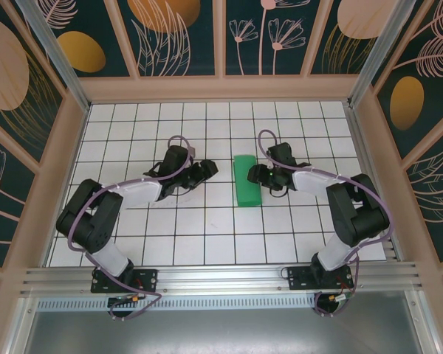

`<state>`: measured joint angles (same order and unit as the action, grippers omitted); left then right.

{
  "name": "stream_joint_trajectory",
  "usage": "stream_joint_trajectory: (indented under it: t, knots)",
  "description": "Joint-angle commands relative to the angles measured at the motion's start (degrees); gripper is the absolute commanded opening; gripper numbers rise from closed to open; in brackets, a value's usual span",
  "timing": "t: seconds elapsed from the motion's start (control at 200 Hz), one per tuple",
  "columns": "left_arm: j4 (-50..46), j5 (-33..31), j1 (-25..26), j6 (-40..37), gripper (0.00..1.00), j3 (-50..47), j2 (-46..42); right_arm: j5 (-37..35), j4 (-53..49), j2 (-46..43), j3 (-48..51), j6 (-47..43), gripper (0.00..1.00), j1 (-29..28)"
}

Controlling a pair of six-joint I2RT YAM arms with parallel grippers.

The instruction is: Fold a paper plane with a square sheet of paper (pick it up from the middle)

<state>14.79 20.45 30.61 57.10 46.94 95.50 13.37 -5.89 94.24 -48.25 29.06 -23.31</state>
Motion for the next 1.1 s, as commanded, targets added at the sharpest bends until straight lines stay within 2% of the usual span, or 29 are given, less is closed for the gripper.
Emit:
stream_joint_trajectory:
  t: [0.0, 0.315, 0.55, 0.866, 1.096]
  knots:
    - [2.75, 0.08, 1.17, 0.82, 0.67, 2.52, 1.86, 0.60, -2.72, 1.84, -0.47, -3.09, 0.62, 0.40]
    - [7.47, -2.11, 4.18, 2.15, 0.62, 3.78, 5.58, 1.63, -1.32, 5.25, -0.89, -1.03, 0.60, 1.01]
    - [8.94, -2.95, 4.46, 2.23, 0.59, 3.85, 6.86, 1.86, -0.47, 7.76, -0.64, 2.00, 0.60, 1.08]
    - [10.16, -3.68, 4.73, 1.75, 0.56, 3.84, 8.79, -6.97, -5.88, 13.27, -1.53, 1.97, 0.60, -1.86]
    - [10.70, -3.44, 4.89, 0.76, 0.53, 5.13, 10.32, -8.82, -5.71, 16.36, -1.03, 4.04, 0.62, -3.81]
